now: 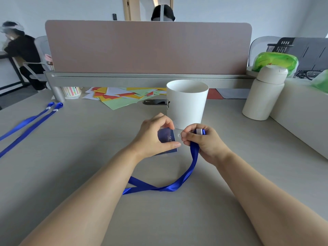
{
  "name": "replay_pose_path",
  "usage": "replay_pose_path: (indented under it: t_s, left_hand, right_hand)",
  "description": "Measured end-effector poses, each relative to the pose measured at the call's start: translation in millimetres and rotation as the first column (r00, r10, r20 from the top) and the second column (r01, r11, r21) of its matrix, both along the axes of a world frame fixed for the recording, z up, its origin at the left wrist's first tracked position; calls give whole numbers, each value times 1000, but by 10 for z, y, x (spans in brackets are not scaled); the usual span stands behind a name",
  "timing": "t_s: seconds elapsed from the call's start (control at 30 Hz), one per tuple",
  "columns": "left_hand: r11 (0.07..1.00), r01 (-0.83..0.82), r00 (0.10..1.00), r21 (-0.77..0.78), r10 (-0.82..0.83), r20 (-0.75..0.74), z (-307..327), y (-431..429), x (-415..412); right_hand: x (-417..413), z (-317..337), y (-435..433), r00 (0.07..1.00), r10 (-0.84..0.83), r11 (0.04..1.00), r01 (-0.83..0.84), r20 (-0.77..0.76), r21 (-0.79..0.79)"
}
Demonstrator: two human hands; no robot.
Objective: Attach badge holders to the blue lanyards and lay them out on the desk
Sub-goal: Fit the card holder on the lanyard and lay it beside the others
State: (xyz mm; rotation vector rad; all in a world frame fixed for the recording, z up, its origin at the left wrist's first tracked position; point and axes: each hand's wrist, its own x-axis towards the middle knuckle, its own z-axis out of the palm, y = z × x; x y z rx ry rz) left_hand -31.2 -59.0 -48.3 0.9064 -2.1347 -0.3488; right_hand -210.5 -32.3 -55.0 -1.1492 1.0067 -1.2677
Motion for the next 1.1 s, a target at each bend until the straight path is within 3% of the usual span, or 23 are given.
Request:
replay_pose_path:
  t_s: [0.17,0.63,1.1]
  left_hand:
    - [1000,27,1000,-11,-27,3,8,-6,6]
    - [995,-62,994,75,69,-87,-22,-4,-33]
    - [983,-174,982,62,178,-62,21,25,-21]
  right_hand:
    - [23,4,15,997,73,997,-73,-8,24]
    - [19,37,50,995,23,997,-29,96,67]
    - [15,71,40,999,-13,1000,14,49,-21]
